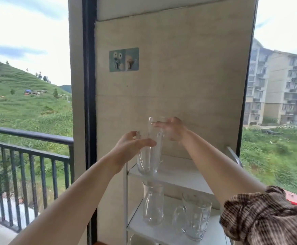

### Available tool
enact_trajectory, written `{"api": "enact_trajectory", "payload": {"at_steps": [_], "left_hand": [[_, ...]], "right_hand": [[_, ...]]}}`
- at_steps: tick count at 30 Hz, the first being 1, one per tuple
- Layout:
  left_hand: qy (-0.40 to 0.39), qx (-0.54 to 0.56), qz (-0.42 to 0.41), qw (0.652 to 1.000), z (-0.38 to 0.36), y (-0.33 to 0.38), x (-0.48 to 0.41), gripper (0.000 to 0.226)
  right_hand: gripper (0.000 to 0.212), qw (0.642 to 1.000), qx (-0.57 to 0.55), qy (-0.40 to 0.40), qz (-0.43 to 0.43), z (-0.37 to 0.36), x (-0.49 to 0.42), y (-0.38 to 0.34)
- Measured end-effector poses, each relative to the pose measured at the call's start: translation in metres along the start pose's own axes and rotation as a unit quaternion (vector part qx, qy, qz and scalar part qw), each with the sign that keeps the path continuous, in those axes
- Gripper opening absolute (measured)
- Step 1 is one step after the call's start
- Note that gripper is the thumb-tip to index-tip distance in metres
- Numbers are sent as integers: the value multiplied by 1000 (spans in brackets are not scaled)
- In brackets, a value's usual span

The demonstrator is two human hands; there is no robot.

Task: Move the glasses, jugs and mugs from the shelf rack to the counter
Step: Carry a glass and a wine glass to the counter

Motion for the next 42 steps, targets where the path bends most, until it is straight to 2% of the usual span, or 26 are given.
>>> {"api": "enact_trajectory", "payload": {"at_steps": [2, 6, 8, 9, 11, 12, 14, 16, 23, 26, 28, 34, 36, 39, 42], "left_hand": [[-10, 18, 6, 1000, -2, 1, -5, 27], [-16, 29, 28, 999, -8, -3, -13, 39], [-17, 16, 30, 999, -10, -3, -16, 33], [-12, 9, 30, 999, -10, -3, -17, 32], [13, 1, 29, 999, -10, -2, -17, 37], [29, -2, 27, 999, -10, -2, -16, 43], [60, -1, 25, 998, -11, -2, -14, 60], [89, 10, 15, 996, -11, -1, -9, 65], [113, 96, -15, 989, -22, 19, 20, 63], [105, 103, -40, 988, -36, 37, 43, 66], [89, 89, -48, 991, -51, 48, 63, 71], [-41, 69, -68, 994, -121, 71, 143, 89], [-87, 59, -66, 992, -152, 76, 178, 96], [-159, 56, -57, 984, -206, 83, 233, 87], [-229, 67, -37, 970, -266, 87, 291, 88]], "right_hand": [[59, 1000, -9, -15, -23, -4, -4, 2], [70, 998, -45, -16, -33, -10, -4, 3], [68, 997, -60, 2, -38, -10, -5, 6], [60, 997, -67, 5, -41, -9, -6, 8], [38, 996, -80, 18, -41, -2, -4, 11], [36, 995, -83, 31, -38, 2, -2, 13], [47, 995, -74, 55, -34, 13, 3, 17], [57, 994, -64, 81, -27, 26, 12, 20], [40, 986, -91, 137, 9, 82, 62, 11], [55, 984, -119, 132, 14, 108, 96, 6], [65, 985, -119, 128, 13, 129, 123, 5], [43, 984, -103, 147, 12, 211, 230, 21], [48, 983, -99, 156, -10, 243, 272, 36], [60, 979, -82, 181, -46, 293, 341, 59], [71, 970, -44, 228, -67, 349, 416, 78]]}}
Point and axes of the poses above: each hand's wrist, its own x-axis away from the middle knuckle, its own z-axis out of the back of the hand, y = z × x, the point moved 6 cm from there along -x, towards the middle knuckle, and after that the axes turned 4 degrees about y, right-handed, at the moved point
